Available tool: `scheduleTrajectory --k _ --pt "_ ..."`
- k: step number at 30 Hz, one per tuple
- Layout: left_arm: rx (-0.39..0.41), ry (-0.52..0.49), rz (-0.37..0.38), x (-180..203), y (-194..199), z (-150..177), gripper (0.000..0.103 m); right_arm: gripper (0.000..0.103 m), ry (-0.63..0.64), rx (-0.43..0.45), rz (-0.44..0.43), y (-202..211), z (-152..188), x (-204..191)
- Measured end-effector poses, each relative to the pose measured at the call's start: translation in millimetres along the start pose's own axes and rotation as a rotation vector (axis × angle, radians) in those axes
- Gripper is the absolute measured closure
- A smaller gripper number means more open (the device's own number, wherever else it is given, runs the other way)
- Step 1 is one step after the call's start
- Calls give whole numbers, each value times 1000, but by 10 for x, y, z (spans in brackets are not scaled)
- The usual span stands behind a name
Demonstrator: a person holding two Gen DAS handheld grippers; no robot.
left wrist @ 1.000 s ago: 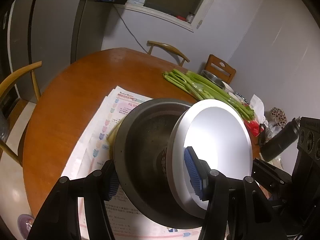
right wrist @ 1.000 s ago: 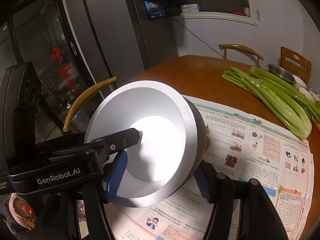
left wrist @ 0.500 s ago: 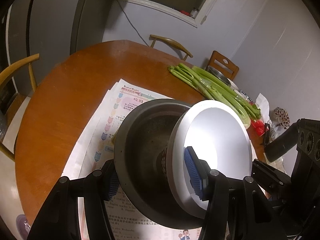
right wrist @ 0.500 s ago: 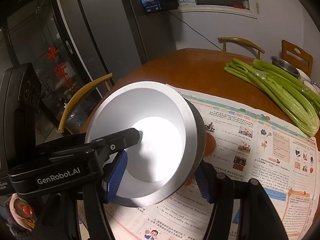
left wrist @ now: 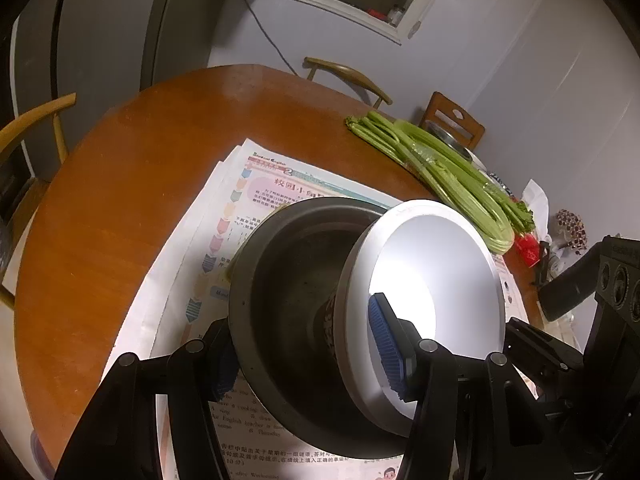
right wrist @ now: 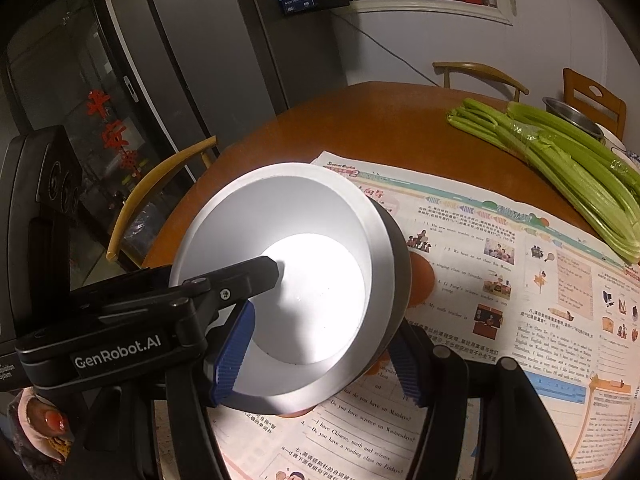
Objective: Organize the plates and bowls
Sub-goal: 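Lower the steel bowl with the left tool onto the grey tray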
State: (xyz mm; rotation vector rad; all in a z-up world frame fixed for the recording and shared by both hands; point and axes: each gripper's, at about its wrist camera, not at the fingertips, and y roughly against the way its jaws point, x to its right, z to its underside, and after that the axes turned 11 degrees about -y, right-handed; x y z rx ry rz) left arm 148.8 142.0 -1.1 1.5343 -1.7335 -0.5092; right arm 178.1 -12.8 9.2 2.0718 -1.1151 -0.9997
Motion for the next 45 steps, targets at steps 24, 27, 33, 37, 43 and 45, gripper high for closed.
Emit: scheduleTrajectory --k 24,27,33,37,43,45 --pt "3 -40 -60 -8 -76 11 44 39 35 34 74 -63 26 -19" --pt "8 -49 -71 0 -56 7 44 39 45 45 93 -56 29 -22" --pt "20 -72 -92 34 -2 -2 44 38 49 66 125 -52 27 0" --pt "26 -75 -104 43 22 -2 44 39 50 70 136 -48 34 7" --pt "31 -76 -123 37 57 11 43 38 48 75 155 -48 41 22" --pt "33 -73 -127 30 71 18 43 38 52 80 158 -35 49 14"
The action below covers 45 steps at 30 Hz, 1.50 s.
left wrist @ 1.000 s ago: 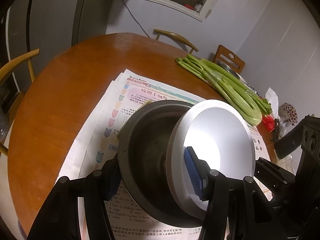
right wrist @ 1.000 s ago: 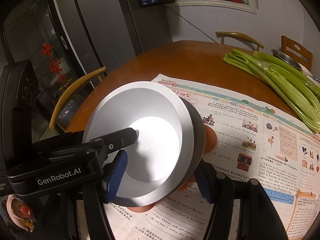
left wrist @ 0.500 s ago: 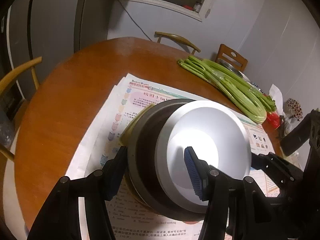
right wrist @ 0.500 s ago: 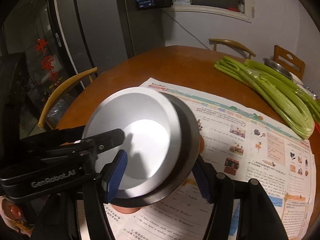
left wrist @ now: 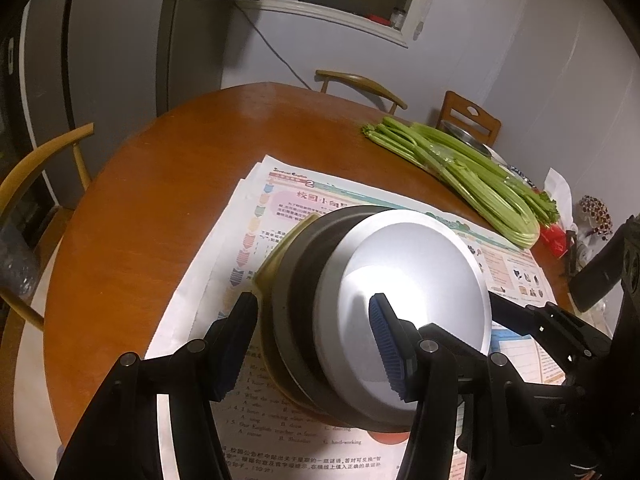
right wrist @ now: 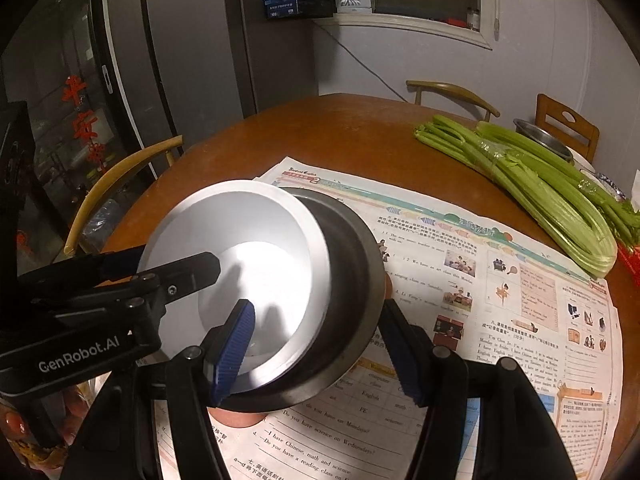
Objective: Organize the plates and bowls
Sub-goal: 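Lower the steel bowl with the left tool onto the grey tray, then open the left tool and pull it back from the stack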
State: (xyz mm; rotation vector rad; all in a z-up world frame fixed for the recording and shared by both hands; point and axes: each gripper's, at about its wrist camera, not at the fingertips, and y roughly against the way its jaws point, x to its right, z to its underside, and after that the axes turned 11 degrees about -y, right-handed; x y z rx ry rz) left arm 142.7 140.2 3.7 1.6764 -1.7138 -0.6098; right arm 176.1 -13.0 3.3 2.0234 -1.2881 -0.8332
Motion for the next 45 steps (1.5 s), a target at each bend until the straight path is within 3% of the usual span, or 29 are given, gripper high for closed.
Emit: scheduleTrajectory --k 18,28,35,45 --pt "56 -7 -52 49 278 -7 38 38 -22 58 -7 187 -45 73" --pt "113 -44 -116 226 593 56 33 38 -41 163 -49 592 9 162" --pt "126 -59 -170 442 831 303 29 38 -42 194 -48 888 255 279" --pt "74 -90 -169 760 916 757 28 36 -40 191 -22 1133 728 404"
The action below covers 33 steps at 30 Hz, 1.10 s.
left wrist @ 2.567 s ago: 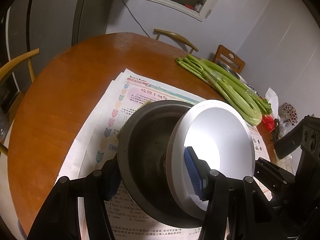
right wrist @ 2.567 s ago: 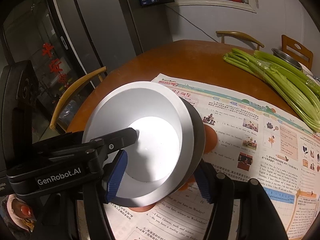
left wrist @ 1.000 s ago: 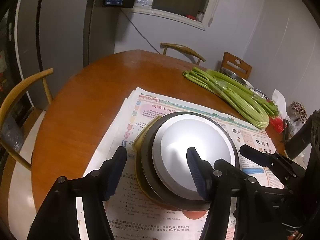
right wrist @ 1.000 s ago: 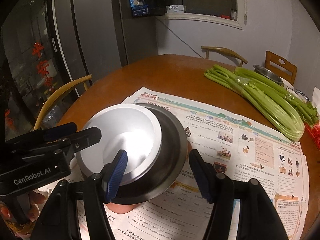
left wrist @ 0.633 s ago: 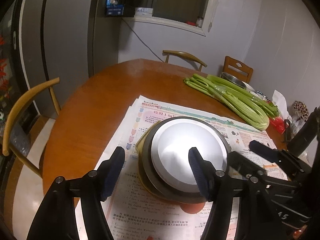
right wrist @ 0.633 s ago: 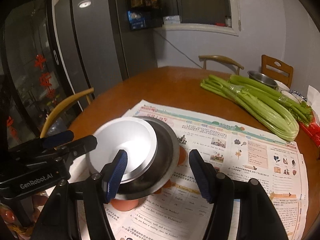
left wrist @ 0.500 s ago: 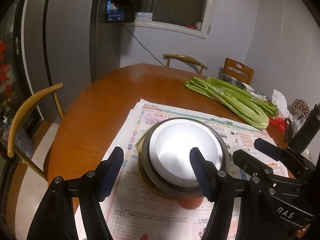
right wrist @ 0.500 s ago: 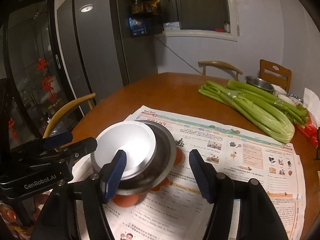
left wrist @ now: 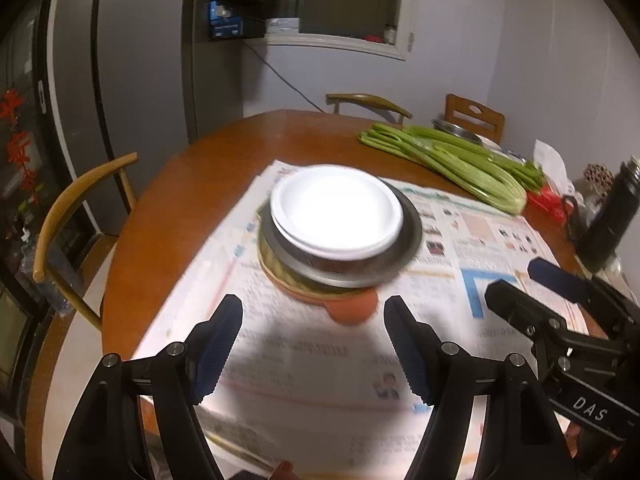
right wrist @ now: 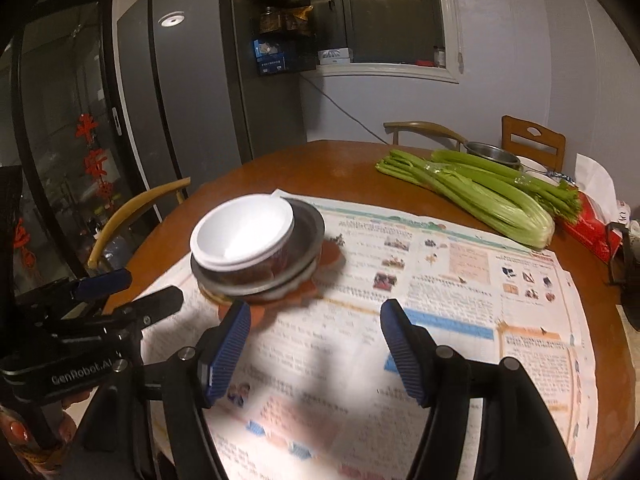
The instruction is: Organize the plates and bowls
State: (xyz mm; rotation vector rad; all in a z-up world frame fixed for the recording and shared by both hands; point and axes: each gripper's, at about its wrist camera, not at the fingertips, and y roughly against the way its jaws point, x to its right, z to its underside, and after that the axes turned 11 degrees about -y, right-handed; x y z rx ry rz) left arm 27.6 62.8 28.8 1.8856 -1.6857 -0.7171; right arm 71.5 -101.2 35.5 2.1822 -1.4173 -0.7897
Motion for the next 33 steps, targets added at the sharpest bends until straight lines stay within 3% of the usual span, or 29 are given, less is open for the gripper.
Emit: scheduleTrajectory --k 15,33 --pt "-40 3 37 236 83 340 28 36 -5 -16 3 266 293 47" --pt "-39 3 44 201 113 377 28 36 -3 -34 9 342 401 14"
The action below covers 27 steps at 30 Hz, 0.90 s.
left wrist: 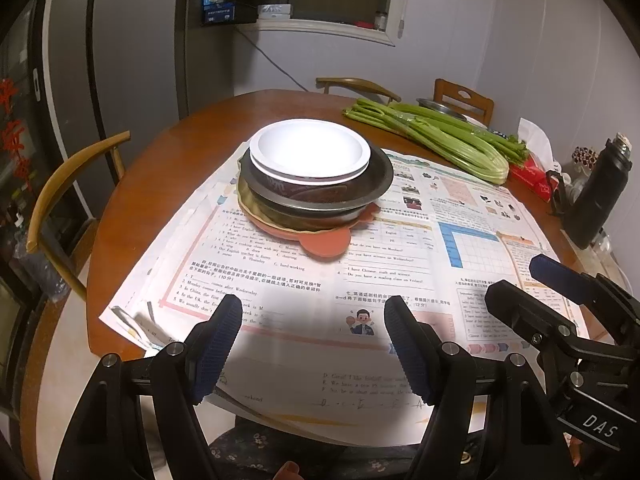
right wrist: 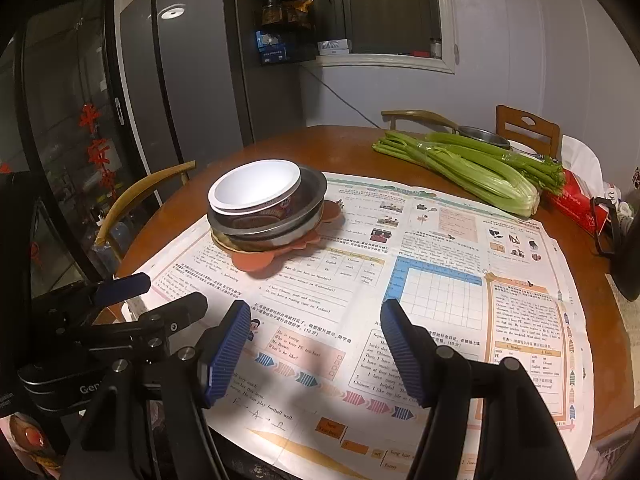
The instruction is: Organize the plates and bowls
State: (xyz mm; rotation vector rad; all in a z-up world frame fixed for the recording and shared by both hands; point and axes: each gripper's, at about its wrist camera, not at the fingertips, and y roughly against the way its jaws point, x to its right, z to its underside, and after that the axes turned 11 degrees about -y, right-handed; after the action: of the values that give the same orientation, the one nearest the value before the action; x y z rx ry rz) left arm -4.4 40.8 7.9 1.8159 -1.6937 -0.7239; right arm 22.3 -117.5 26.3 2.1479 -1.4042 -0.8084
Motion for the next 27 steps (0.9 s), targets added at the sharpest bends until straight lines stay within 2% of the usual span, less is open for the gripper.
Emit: scheduleTrajectory --k 27 --pt "-9 15 18 -95 1 17 28 36 31 -19 25 -2 54 -115"
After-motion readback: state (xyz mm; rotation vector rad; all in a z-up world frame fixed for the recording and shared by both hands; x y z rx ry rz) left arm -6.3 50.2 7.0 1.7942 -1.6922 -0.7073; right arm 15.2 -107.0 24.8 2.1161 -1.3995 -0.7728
